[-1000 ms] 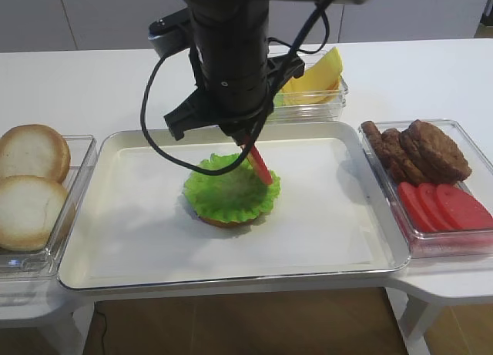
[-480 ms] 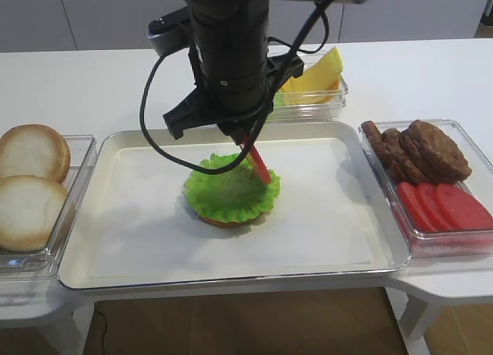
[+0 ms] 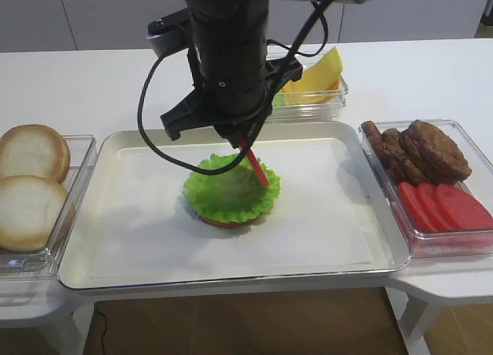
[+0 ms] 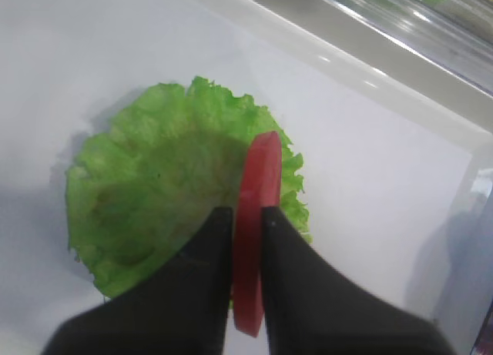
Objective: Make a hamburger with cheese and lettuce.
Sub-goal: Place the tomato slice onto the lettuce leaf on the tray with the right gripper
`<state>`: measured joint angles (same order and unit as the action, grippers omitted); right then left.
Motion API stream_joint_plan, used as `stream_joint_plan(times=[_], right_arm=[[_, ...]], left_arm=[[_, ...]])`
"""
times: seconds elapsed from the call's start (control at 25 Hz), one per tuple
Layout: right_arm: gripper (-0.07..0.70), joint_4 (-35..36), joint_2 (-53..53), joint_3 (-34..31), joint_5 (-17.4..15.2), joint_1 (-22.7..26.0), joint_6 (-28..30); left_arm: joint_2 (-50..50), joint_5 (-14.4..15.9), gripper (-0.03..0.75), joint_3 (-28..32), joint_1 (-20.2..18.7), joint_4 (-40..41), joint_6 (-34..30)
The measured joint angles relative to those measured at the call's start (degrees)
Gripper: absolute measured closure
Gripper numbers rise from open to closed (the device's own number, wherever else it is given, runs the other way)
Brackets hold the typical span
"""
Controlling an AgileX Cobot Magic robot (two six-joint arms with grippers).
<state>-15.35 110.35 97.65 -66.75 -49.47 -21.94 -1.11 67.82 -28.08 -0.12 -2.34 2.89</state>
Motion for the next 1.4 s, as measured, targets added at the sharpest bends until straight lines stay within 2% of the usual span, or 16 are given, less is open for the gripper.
stream_joint_plan(times=[0.32, 0.64, 1.0, 1.2, 1.4], right_arm=[[0.518, 0.2, 0.0, 0.0, 0.0, 0.0, -0.1], [0.239, 0.6, 0.0, 0.0, 0.3, 0.0, -0.1], [0.069, 2.1, 0.0, 0.0, 0.8, 0.0, 0.0], [0.035, 3.3, 0.0, 0.0, 1.0, 0.0, 0.4], [0.034, 6.6, -0.1, 1.2, -1.1, 2.0, 5.0]], left_arm=[[0.0, 0.0, 0.292, 0.0, 0.0, 0.0, 0.0], [0.0, 0.0, 0.292, 0.0, 0.0, 0.0, 0.0], [0.0, 0.0, 0.292, 0.0, 0.0, 0.0, 0.0], [0.0, 0.0, 0.292, 0.0, 0.0, 0.0, 0.0], [0.0, 0.0, 0.292, 0.0, 0.0, 0.0, 0.0]])
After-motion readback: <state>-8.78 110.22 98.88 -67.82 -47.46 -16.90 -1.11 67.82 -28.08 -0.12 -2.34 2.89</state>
